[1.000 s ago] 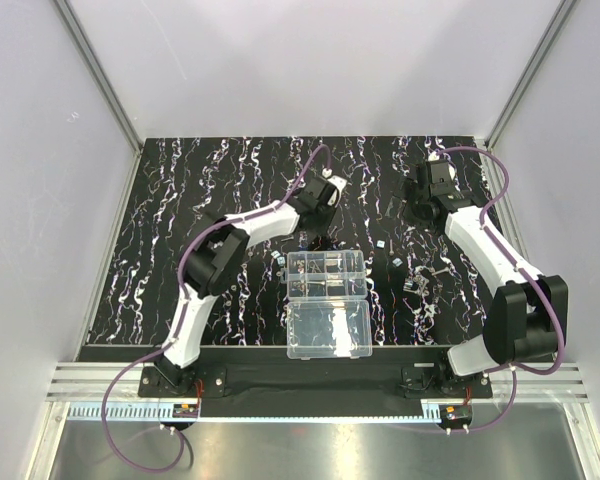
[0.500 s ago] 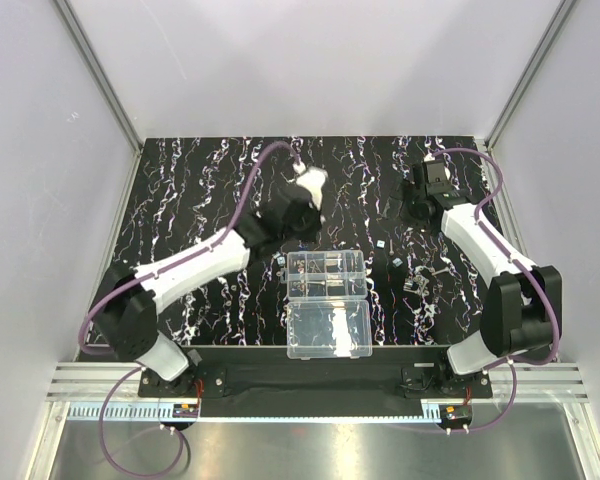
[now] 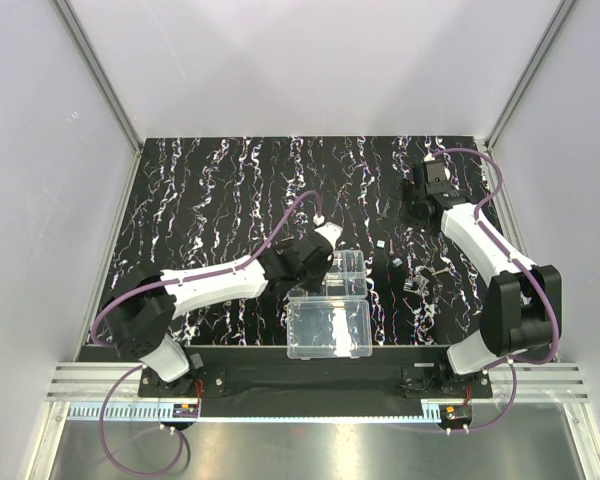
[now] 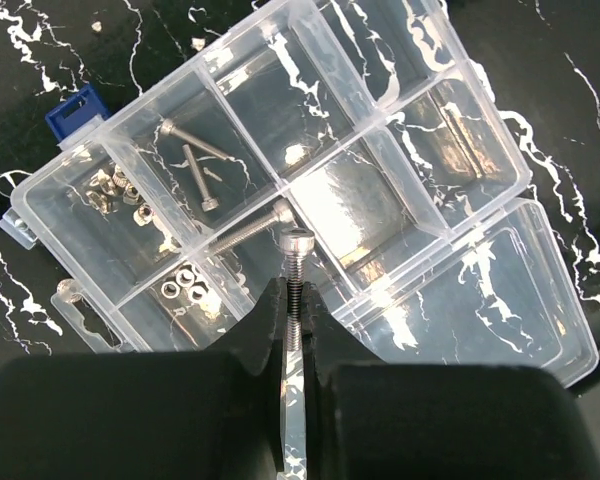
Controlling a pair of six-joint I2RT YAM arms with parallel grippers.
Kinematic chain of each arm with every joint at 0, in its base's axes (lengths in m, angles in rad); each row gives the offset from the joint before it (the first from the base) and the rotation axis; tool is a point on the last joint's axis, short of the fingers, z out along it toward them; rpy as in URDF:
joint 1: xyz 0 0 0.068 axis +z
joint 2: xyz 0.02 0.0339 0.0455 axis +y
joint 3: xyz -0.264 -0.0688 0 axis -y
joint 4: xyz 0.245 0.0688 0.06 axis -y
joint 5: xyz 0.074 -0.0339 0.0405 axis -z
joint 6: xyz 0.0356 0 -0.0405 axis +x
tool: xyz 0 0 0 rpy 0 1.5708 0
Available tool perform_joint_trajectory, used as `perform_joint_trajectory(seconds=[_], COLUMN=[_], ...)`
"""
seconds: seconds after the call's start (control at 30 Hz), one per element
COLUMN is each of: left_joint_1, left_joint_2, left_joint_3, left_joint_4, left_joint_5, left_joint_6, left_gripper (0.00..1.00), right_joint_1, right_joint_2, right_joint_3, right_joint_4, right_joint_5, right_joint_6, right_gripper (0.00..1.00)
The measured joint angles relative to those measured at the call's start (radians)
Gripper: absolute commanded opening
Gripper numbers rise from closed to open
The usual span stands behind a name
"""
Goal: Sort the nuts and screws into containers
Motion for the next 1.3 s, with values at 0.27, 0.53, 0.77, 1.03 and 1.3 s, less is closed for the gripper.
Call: perform_joint_trajectory(seconds=[0.27,0.53,0.77,1.03,1.3], left_joint_1=[0.0,0.001,0.067,0.38,0.41], left_joint_2=[0.027,0.031,-0.064,-0.288,-0.131], left_joint_3=[-0.016,-0.016,-0.002,-0.044,-0.039], left_joint_4=[0.016,0.012,-0.037,0.001,0.015], left_joint_5=[-0.002,-0.022,-0.031,-0.029,-0.024], left_joint_6=[-0.007,0.008,-0.019,-0.087,-0.01], left_gripper=[0.16,0.69,0.77,0.77,0.64], right_joint_1=[0.0,0.0,0.002,0.095,0.192], right_joint_2=[0.0,0.0,0.005,0.132,0.309], right_joint_3=[0.0,0.0,0.0,0.095,0.239], right_joint_4=[0.0,0.021,0.043,0.07,0.066], right_joint_5=[-0.002,-0.055,-0.103,-0.127,-0.121], right_joint_6=[0.0,-0.001,-0.005,-0.007,-0.014], right_gripper=[1.0,1.0,1.0,0.89,0.79])
